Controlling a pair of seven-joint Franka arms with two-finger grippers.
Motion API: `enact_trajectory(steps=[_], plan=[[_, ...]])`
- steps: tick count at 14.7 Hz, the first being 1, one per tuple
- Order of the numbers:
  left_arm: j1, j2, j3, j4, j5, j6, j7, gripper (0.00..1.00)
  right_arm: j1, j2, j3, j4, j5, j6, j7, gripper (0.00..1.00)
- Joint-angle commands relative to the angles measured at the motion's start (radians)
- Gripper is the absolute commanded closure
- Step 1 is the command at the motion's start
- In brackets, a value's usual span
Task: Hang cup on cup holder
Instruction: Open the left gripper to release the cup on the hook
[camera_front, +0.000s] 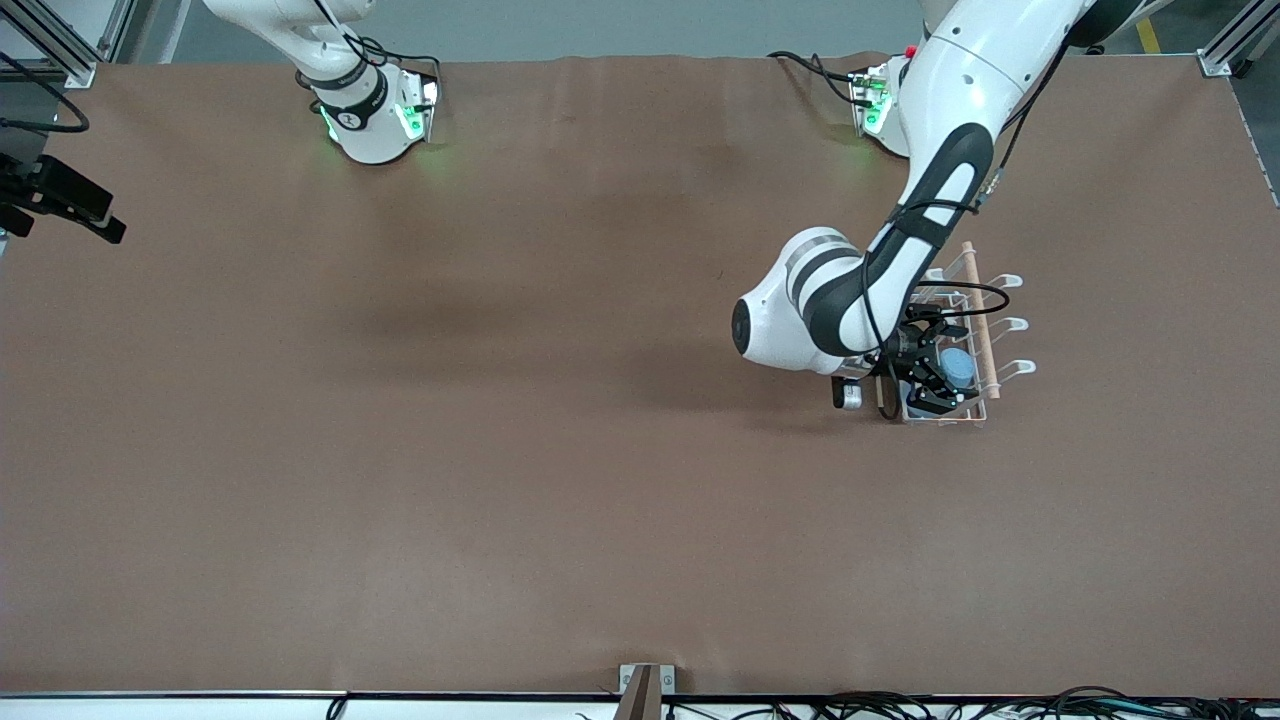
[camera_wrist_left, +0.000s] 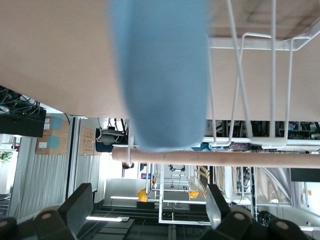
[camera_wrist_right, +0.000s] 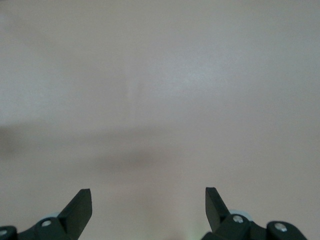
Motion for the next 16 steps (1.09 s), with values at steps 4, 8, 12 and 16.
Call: enact_trajectory(steps=[4,8,12,16], plan=[[0.052,-0.062,-0.01,0.171,-0.232,-0.004,-0.045,0.0,-0.003,-0.026,-0.004,-0.032,-0.016,0.016,-0.068,0.0],[0.117,-0.065,-0.008,0.343,-0.461,-0.003,-0.073,0.0,0.003,-0.024,-0.004,-0.032,-0.018,0.016,-0.067,0.0],[0.12,-0.083,-0.015,0.431,-0.615,0.01,-0.342,0.0,0.005,-0.018,-0.004,-0.032,-0.016,0.018,-0.065,0.0],[0.129,-0.157,-0.013,0.435,-0.773,0.118,-0.662,0.0,0.003,-0.018,-0.004,-0.03,-0.015,0.018,-0.065,0.0]])
